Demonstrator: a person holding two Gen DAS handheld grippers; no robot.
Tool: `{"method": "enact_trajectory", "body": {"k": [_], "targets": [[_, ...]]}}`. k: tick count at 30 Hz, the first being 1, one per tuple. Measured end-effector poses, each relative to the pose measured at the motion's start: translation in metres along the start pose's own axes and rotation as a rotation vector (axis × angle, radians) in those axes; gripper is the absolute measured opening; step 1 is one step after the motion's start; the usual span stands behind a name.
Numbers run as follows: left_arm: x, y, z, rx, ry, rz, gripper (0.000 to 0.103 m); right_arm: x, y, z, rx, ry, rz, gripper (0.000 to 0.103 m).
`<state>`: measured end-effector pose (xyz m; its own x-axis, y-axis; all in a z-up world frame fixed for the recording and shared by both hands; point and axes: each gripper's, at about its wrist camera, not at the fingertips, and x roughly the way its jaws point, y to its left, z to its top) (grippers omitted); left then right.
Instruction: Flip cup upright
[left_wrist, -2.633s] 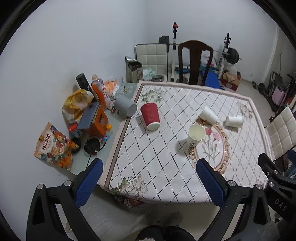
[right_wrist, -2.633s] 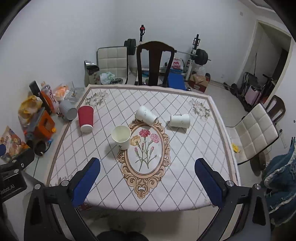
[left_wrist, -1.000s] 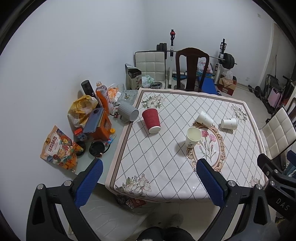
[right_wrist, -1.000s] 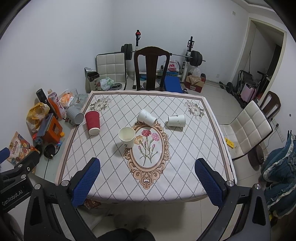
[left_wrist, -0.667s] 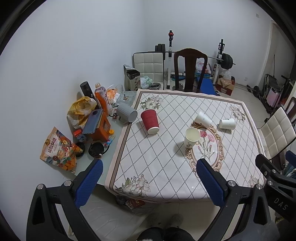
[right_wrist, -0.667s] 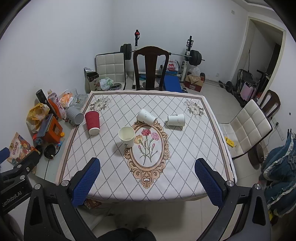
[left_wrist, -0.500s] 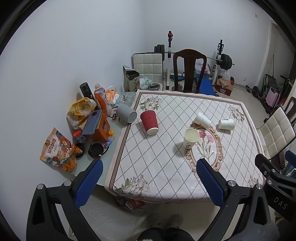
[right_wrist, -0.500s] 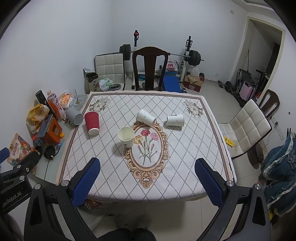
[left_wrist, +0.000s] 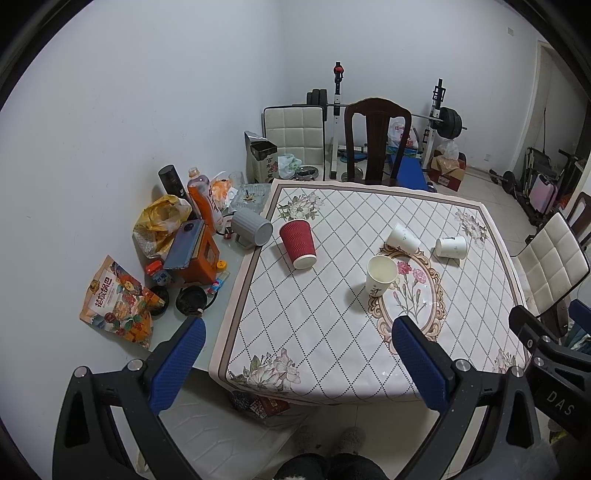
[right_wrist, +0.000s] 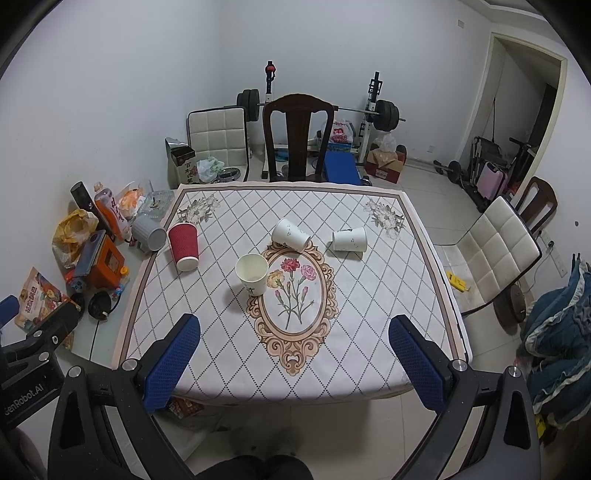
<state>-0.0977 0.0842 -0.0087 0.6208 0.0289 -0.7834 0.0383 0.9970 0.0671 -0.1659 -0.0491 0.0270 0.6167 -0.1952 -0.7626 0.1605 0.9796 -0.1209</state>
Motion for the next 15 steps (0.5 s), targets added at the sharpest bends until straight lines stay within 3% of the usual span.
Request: {"method": "enact_trajectory", "body": {"k": [15], "targets": [[-0.0011, -0.0005, 0.0014, -0.001, 0.001, -0.001, 0.103, -0.0021, 0.0005, 0.0011, 0.003, 0.000, -0.002, 0.103]]}}
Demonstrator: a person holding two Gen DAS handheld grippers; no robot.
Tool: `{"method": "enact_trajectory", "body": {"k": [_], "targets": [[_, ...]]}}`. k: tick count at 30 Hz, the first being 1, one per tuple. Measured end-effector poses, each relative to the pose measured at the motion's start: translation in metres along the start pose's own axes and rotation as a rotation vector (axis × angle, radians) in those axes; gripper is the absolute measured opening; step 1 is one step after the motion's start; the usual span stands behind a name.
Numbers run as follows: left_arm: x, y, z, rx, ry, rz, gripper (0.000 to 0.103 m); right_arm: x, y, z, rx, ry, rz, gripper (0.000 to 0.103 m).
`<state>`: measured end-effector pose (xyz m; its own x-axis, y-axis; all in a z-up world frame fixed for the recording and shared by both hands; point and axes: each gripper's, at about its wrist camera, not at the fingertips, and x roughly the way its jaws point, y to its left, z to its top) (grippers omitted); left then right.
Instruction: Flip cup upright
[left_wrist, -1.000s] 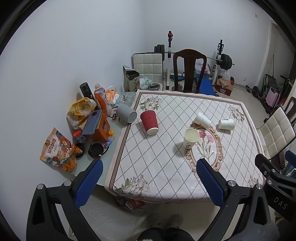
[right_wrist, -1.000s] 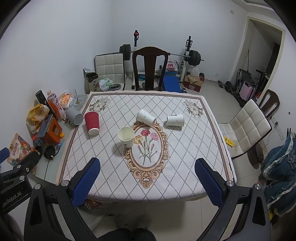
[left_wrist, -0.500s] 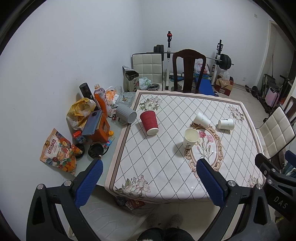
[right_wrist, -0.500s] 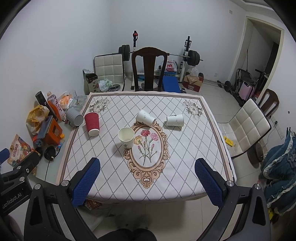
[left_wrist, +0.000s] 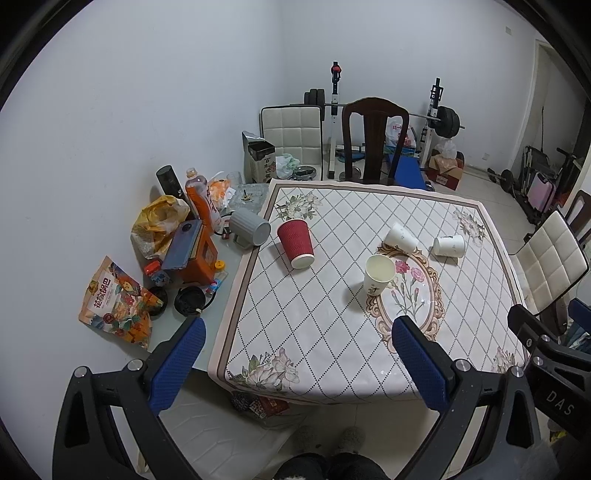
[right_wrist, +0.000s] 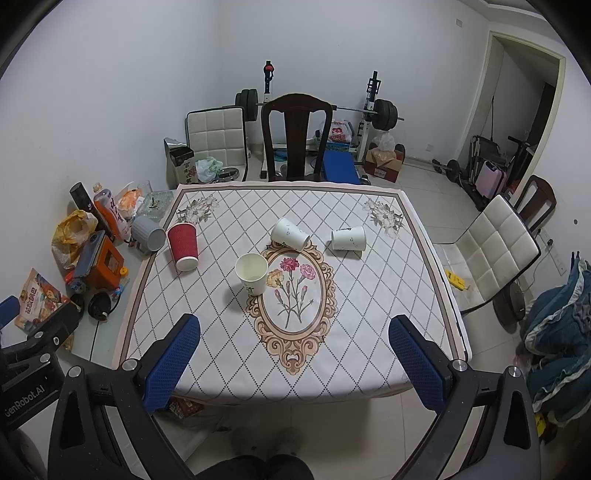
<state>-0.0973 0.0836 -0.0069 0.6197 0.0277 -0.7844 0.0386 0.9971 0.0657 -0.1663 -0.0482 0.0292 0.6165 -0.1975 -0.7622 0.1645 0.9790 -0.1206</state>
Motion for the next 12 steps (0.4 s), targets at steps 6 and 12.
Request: {"method": "enact_trajectory", "body": {"k": [6, 12], "targets": [[-0.0001, 0.0005, -0.0003, 0.001, 0.001, -0.001, 0.103, 0.0003, -0.0003, 0.0003, 0.001, 0.000, 0.000, 0.103], [-0.0012, 0.0003, -0.0002, 0.003, 0.004, -0.004, 0.103, 0.0002, 0.0003, 0.0000, 0.001, 0.001, -0.001, 0.103]]}}
